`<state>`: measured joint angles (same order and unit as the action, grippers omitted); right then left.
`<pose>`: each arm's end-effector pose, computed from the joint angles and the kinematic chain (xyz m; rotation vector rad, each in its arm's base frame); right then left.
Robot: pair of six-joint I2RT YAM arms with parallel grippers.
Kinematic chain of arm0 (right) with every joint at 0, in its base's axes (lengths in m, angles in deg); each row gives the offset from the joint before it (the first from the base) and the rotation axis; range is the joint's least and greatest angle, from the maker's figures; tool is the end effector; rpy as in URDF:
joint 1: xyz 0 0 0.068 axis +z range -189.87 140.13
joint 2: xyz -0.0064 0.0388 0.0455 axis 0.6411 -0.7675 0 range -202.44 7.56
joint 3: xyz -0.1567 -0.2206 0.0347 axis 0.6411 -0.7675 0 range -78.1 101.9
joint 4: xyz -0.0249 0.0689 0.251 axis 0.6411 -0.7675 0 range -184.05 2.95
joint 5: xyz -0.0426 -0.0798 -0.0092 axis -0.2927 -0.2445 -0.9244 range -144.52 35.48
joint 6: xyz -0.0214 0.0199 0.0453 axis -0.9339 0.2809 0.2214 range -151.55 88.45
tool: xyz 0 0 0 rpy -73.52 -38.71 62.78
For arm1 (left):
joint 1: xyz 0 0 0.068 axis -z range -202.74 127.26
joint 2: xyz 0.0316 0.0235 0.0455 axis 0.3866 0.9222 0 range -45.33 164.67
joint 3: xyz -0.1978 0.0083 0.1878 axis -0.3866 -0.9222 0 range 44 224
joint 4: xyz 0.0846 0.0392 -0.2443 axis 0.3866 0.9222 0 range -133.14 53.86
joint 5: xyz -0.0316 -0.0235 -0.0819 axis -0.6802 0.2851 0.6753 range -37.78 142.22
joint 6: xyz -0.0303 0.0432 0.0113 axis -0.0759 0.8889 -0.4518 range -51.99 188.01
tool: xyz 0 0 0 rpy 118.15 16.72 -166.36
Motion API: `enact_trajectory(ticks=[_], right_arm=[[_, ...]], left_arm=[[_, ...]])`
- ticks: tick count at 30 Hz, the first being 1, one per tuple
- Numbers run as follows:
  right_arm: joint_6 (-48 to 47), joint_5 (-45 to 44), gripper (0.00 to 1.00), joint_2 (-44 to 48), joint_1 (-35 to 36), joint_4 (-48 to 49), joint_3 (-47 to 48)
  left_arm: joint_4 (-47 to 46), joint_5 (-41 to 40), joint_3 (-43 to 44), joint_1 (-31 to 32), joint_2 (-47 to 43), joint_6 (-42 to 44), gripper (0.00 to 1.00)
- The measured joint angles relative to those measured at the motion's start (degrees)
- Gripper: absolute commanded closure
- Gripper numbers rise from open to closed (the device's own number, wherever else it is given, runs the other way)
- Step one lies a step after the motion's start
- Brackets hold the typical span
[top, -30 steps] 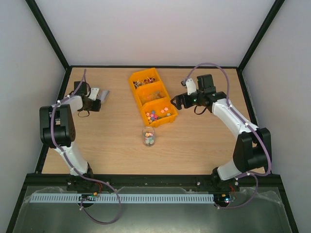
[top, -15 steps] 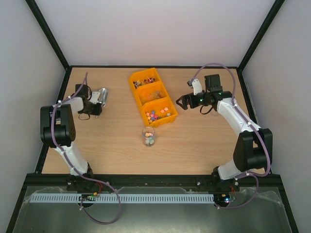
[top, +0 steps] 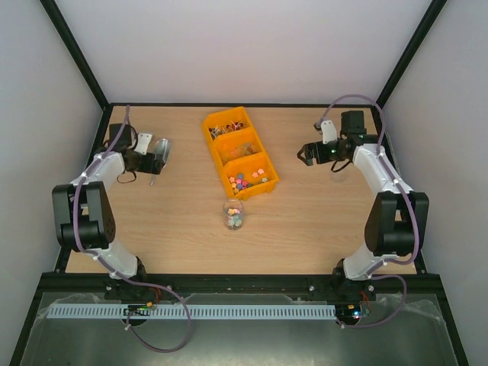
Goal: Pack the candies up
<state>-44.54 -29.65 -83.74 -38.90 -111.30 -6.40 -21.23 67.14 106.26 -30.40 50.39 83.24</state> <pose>0.3532 0.0209 0.2781 -0.4879 2.2286 0.3967 0.3435 0.0370 0.2020 0.2663 2.4836 -0.1659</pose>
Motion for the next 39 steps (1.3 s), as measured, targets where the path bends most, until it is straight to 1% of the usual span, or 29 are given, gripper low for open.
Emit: enact_trajectory(ticks=[6, 11, 15, 16, 21, 29, 39], right_arm=[[-2.47, -2.25, 0.02, -5.18, -5.75, -4.66, 4.96], [-2.45, -8.13, 0.01, -11.17, -10.51, -5.92, 9.22], [-2.47, -12.68, 0.0, -16.24, -12.98, -6.62, 11.28], [-2.47, -13.64, 0.01, -17.49, -13.55, -6.86, 11.8], [-3.63, -17.0, 0.13, -21.35, -14.99, -8.44, 13.66], [-4.59, -22.14, 0.36, -24.11, -14.97, -8.87, 13.88], [-5.68, -25.2, 0.76, -24.9, -14.91, -7.8, 10.84]], left_arm=[[-0.02, -1.92, 1.2, 0.0, -4.76, -0.17, 0.01], [-1.22, -4.02, 2.47, 0.0, -9.05, -0.26, 0.01], [-3.82, -4.96, 3.3, 0.0, -11.93, -1.18, 0.01], [-4.61, -5.03, 3.37, 0.0, -12.5, -1.42, 0.01], [-5.6, -4.07, 3.72, 0.0, -13.33, -2.36, 0.01], [-3.98, 2.25, 3.72, 0.0, -13.33, -1.68, 0.01], [-3.13, 5.75, 3.72, 0.0, -13.33, -0.2, 0.01]])
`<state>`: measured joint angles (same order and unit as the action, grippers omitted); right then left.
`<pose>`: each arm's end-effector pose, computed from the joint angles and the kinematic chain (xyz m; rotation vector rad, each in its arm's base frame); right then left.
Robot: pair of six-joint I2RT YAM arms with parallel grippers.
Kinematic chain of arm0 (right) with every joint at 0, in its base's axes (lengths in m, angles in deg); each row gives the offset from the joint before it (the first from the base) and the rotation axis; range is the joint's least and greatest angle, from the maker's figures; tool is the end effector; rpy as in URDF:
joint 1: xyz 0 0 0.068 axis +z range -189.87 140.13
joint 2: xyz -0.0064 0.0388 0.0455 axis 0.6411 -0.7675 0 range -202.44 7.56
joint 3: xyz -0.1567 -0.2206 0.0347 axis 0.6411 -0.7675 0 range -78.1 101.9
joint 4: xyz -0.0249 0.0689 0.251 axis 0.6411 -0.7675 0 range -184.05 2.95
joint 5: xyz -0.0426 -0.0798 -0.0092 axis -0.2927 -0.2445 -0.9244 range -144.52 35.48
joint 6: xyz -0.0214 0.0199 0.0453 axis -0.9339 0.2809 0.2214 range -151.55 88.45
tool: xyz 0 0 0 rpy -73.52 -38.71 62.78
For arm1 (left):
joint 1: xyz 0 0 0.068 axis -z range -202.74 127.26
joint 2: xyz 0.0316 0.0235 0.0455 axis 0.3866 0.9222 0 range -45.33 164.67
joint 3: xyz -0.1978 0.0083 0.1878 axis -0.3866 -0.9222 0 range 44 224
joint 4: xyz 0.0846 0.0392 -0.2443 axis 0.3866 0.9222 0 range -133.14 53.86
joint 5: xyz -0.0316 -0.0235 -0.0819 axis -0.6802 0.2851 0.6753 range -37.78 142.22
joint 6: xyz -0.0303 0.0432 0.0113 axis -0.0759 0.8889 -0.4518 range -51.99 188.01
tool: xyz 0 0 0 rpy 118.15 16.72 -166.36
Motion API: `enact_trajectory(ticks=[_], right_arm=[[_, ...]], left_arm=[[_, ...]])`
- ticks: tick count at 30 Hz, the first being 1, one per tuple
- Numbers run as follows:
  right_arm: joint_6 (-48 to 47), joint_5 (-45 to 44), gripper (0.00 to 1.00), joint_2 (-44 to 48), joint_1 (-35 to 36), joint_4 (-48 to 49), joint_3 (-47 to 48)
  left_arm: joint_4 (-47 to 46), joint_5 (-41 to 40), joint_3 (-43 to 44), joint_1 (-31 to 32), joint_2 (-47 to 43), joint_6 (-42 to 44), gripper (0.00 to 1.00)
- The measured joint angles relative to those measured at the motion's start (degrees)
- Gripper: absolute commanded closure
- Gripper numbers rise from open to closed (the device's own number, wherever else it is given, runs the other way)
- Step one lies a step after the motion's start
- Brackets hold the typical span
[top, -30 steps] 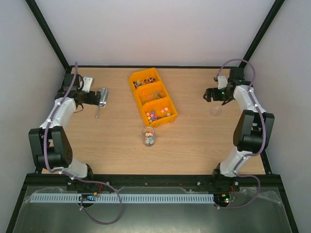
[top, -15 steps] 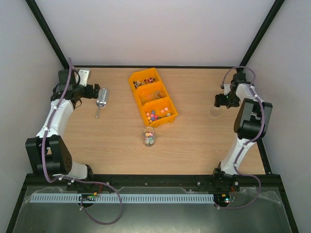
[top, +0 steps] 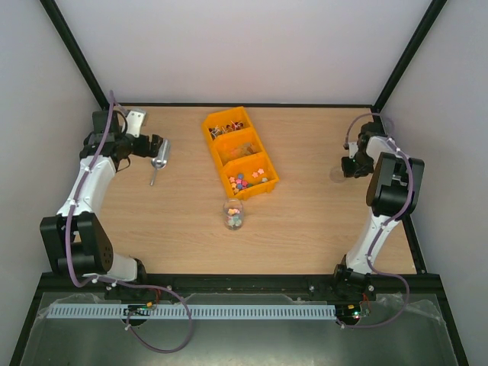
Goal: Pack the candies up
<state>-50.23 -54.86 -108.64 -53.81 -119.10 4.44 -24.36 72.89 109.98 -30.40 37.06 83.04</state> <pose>0.4063 -0.1011 0.1646 -0.1114 2.7290 -0.1730 0.3235 0.0308 0.3017 0.3386 2.1181 -0.1640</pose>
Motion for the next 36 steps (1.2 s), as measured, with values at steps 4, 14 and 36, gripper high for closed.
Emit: enact_trajectory(ticks=[4, 14, 36], right_arm=[[-0.57, 0.0, 0.97, 0.07, 0.15, 0.9, -1.51], [-0.61, 3.13, 0.99, 0.28, 0.31, -4.0, 2.4], [-6.64, 47.12, 0.99, 7.26, 23.87, -30.49, 16.72]], left_arm=[[0.48, 1.68, 0.0, 0.0, 0.0, 0.94, 0.01], [2.1, 7.26, 2.4, 0.04, -0.31, 5.38, 0.01], [17.86, 14.6, 6.73, 31.93, -8.02, 54.93, 0.01]])
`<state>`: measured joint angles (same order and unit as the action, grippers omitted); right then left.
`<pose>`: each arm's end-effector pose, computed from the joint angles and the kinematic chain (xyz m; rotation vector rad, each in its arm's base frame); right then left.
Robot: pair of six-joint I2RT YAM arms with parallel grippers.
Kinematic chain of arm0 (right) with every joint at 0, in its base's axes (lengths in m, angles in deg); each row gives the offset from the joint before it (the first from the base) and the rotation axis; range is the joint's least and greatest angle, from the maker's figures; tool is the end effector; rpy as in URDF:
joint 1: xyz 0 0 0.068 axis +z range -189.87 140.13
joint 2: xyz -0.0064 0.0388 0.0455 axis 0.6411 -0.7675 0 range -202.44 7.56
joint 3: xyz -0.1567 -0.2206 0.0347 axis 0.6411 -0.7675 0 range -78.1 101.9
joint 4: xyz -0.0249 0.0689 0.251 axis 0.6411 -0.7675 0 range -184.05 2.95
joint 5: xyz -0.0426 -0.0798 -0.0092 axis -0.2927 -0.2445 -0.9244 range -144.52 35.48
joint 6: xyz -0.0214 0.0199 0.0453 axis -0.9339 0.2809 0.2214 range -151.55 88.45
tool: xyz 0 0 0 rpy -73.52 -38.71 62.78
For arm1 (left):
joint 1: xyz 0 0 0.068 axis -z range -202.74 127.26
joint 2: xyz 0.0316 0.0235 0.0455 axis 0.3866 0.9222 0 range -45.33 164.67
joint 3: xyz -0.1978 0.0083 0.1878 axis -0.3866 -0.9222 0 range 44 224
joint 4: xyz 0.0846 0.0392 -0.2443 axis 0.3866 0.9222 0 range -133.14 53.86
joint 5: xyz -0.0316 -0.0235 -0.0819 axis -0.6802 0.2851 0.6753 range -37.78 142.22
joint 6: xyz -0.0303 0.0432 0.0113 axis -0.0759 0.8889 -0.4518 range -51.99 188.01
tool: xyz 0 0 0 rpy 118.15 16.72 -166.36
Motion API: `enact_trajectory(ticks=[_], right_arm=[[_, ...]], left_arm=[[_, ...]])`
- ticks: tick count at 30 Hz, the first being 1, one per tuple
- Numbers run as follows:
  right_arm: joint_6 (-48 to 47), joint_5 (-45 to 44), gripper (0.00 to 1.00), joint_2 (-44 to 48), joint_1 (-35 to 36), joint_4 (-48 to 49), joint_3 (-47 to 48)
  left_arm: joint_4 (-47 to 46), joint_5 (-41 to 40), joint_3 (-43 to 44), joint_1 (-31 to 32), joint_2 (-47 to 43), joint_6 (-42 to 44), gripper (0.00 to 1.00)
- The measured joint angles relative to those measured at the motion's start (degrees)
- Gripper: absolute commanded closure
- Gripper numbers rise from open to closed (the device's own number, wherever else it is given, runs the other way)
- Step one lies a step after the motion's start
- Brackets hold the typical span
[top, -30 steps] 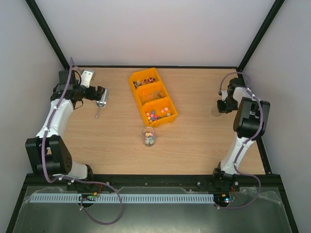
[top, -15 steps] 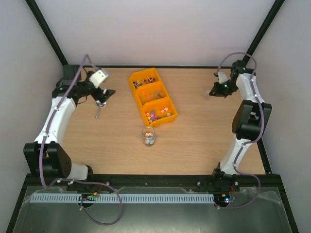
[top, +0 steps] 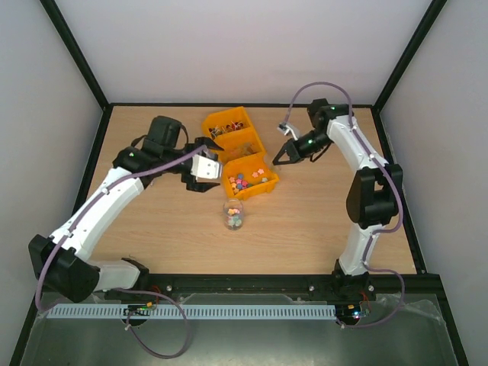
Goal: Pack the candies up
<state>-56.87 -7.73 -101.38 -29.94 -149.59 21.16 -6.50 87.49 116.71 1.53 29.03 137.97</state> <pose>0.3770 0.0923 0.2874 -0.9345 2.3727 1.0374 0.2435 -0.1323 0.3568 1.7457 1.1834 -0.2184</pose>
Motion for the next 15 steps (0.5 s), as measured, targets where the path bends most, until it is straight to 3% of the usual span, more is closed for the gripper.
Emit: enact_trajectory(ticks=[8, 15], right_arm=[[-2.95, 2.43, 0.98, -0.13, 6.12, -3.43, -1.25], [-3.93, 3.34, 0.98, -2.25, 13.68, -5.16, -1.01]], left_arm=[[-0.44, -1.99, -2.73, 9.14, -0.46, 2.84, 0.04], [-1.84, -4.44, -3.41, 13.49, -0.35, 3.17, 0.23]])
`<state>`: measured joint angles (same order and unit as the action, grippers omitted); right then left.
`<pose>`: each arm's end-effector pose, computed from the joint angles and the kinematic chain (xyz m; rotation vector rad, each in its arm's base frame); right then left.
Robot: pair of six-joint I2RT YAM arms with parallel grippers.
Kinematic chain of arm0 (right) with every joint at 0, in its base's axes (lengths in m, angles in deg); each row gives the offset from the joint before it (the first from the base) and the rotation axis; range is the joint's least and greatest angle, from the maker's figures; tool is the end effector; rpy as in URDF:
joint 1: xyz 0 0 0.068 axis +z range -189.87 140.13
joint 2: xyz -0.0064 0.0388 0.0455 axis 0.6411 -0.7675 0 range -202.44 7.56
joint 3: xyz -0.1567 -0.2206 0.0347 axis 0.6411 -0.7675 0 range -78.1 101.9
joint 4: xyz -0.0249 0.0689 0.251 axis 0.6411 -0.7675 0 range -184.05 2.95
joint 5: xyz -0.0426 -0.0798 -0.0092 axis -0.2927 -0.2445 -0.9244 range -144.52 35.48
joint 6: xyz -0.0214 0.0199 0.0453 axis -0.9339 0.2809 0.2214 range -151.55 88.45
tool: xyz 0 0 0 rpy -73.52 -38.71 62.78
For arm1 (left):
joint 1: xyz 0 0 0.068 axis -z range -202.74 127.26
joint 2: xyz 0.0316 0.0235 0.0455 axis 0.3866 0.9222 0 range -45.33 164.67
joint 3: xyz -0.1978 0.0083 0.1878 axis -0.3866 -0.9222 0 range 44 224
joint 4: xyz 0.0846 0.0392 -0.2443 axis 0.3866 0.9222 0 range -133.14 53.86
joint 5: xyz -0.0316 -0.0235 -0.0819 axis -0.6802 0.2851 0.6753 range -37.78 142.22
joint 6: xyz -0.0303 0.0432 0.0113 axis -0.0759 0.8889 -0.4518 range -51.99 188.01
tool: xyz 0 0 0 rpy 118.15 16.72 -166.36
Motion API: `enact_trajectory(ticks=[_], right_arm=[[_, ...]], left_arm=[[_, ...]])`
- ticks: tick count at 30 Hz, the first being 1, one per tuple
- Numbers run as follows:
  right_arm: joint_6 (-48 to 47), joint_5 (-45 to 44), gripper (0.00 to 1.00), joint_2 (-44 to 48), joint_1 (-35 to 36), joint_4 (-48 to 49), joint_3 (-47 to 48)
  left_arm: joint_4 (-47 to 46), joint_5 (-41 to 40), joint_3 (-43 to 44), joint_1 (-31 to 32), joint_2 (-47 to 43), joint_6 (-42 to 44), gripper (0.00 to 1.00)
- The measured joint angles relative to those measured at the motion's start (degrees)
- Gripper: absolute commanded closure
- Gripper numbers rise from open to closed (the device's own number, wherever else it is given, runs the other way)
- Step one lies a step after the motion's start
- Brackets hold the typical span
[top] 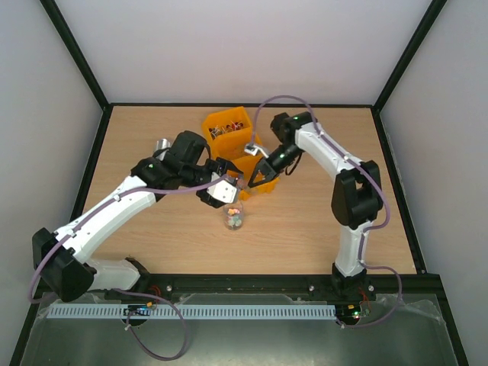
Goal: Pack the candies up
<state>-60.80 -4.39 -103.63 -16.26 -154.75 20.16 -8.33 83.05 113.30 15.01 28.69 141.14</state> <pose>0.3403 0.1785 0.2677 -1.2836 2.3517 1.2396 0.2079 -0.1840 0.3404 1.9220 0.9861 -0.2558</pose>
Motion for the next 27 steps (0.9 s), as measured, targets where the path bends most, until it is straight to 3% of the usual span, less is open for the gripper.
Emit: enact_trajectory(ticks=[7, 16, 27], right_arm=[[-0.33, 0.83, 0.98, -2.49, 6.32, -1.38, 0.72], [-1.16, 0.9, 0.98, -2.51, 6.51, -1.84, 1.36], [-1.62, 1.77, 0.96, -2.51, 6.51, -2.36, 1.42]], left_arm=[[-0.52, -1.4, 0.0, 1.88, 0.5, 0.79, 0.44], [0.61, -2.64, -1.7, 2.25, -0.22, 2.51, 0.46], [1.49, -4.76, -3.93, 2.56, -1.95, 1.2, 0.61]])
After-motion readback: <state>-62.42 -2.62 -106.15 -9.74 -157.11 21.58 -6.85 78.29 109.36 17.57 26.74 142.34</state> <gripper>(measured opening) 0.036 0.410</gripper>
